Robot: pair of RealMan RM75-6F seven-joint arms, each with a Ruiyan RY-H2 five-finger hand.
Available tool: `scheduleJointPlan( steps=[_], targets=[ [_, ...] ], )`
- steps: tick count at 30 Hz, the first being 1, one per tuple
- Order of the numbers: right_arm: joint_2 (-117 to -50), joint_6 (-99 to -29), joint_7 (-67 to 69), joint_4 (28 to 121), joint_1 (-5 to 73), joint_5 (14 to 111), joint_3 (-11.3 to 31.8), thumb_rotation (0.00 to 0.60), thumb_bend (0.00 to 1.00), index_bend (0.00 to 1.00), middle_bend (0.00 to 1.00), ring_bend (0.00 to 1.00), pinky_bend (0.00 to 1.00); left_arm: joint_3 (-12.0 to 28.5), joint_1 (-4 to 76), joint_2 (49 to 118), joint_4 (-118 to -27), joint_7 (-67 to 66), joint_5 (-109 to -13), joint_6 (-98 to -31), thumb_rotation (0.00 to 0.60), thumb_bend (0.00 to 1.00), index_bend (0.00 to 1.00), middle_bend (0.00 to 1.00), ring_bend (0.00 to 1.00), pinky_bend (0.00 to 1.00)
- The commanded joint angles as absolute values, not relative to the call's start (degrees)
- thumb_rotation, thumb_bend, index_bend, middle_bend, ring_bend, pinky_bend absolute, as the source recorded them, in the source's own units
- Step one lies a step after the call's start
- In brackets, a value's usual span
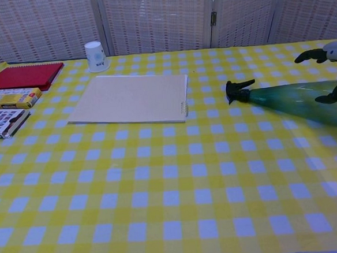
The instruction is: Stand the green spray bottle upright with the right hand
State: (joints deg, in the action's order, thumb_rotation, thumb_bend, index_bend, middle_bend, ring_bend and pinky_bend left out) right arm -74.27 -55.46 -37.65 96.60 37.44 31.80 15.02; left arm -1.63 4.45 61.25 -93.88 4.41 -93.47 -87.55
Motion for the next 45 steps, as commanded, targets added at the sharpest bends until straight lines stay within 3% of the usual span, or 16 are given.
scheduleJointPlan(
  steps=[1,12,21,27,30,39,45],
  targets=[
    [-79.16,-58.46,-48.86,93.96,47.38,16.74,15.5,0.6,0.38,0.0,0.0,0.0,0.0,-1.81,4.13,60.84,-93.59,5.54,-93.91,-88.21,0.33,0.5,0.0,0.06,0.05,0.0],
    [-87.18,-57.12,-52.4,83.89,53.77,8.84,13.61,0.6,0.38,0.0,0.0,0.0,0.0,-1.92,3.93,60.21,-93.02,8.11,-94.53,-88.94,0.333,0.5,0.0,0.06,0.05,0.0],
    [-87.51,-57.18,-51.11,82.27,53.63,8.48,12.72,0.6,0.38,0.0,0.01,0.01,0.0,-2.02,3.98,60.18,-93.02,8.11,-94.89,-88.89,0.333,0.5,0.0,0.06,0.05,0.0],
    [-89.23,-57.39,-49.58,79.92,53.39,9.03,12.54,0.6,0.38,0.0,0.17,0.13,0.01,-2.1,3.91,59.98,-92.89,8.73,-95.18,-89.18,0.332,0.5,0.0,0.06,0.05,0.0],
    [-90.44,-57.72,-49.13,78.36,53.34,9.63,12.4,0.6,0.38,0.05,0.27,0.23,0.1,-1.99,3.71,59.87,-92.88,8.79,-94.83,-89.41,0.329,0.5,0.0,0.06,0.05,0.0],
    [-91.87,-59.0,-45.97,76.46,52.57,13.45,13.48,0.6,0.38,0.27,0.41,0.38,0.34,-1.94,3.74,59.53,-92.75,9.39,-94.7,-89.26,0.331,0.5,0.0,0.06,0.05,0.0],
    [-90.22,-60.81,-42.44,79.07,51.08,17.72,14.77,0.6,0.38,0.32,0.44,0.42,0.38,-1.91,3.73,59.64,-92.92,8.84,-94.68,-89.18,0.332,0.5,0.0,0.06,0.05,0.0]
  ],
)
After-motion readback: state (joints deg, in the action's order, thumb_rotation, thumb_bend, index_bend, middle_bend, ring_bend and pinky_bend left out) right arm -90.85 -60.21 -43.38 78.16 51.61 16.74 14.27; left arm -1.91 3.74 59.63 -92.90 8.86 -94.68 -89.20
